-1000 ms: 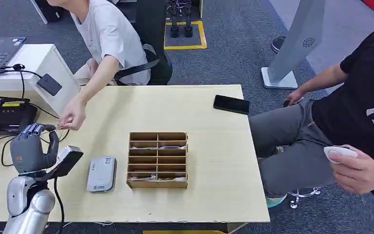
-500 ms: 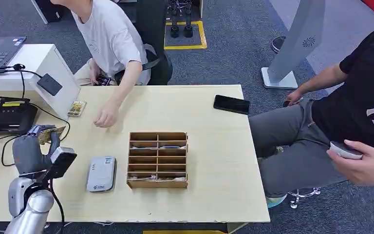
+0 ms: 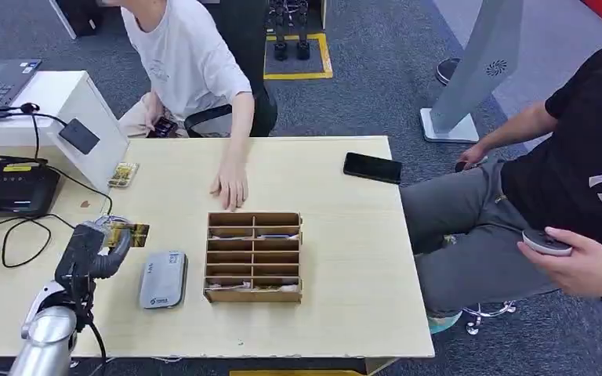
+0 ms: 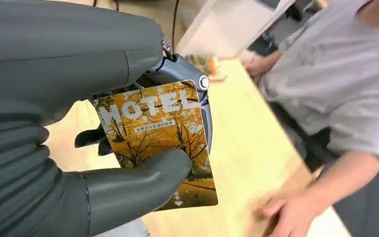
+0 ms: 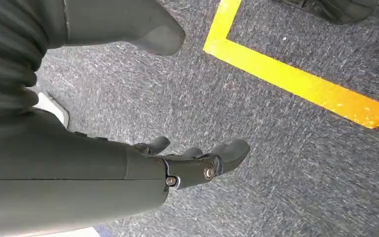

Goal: Pass the card to the sensor for recognition and then transmit it.

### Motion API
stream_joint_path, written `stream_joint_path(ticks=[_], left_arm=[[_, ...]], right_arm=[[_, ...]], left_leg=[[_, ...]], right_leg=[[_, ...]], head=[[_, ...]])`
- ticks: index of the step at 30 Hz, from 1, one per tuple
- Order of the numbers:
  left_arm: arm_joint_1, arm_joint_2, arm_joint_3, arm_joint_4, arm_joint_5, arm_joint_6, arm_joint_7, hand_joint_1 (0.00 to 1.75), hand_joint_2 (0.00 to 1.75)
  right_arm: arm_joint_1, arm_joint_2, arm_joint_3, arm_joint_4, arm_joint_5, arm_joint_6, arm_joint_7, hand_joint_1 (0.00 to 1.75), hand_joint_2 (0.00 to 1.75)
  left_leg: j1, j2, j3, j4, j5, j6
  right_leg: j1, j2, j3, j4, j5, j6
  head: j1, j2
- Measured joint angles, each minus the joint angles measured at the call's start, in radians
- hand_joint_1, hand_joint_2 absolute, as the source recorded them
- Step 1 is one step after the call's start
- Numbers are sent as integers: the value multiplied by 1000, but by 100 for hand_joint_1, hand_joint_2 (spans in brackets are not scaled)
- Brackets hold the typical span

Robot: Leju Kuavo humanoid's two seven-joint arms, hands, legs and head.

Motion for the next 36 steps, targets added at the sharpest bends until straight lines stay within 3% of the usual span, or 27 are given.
stream_joint_path(ticks=[11, 16, 32, 36], left_arm=[[63, 20, -16, -20, 3, -56, 69, 175, 175], [70, 21, -50, -20, -67, -37, 96, 175, 175], [75, -9, -101, -16, -107, -28, 128, 175, 175], [69, -18, -107, -3, -154, 8, 130, 175, 175]], right_arm=[[4, 0, -21, 0, 16, 0, 0, 0, 175], [4, 0, -26, 0, 23, 0, 0, 0, 175], [4, 0, -26, 0, 37, 6, 4, 0, 175], [4, 0, -27, 0, 50, 6, 3, 0, 175]], left_leg=[[0, 0, 0, 0, 0, 0], [0, -1, 0, 0, 0, 0], [0, -1, 0, 0, 0, 0], [0, -1, 0, 0, 0, 0]], right_leg=[[0, 0, 0, 0, 0, 0], [0, 0, 0, 0, 0, 0], [0, 0, 0, 0, 0, 0], [0, 0, 0, 0, 0, 0]], head=[[0, 0], [0, 0], [0, 0], [0, 0]])
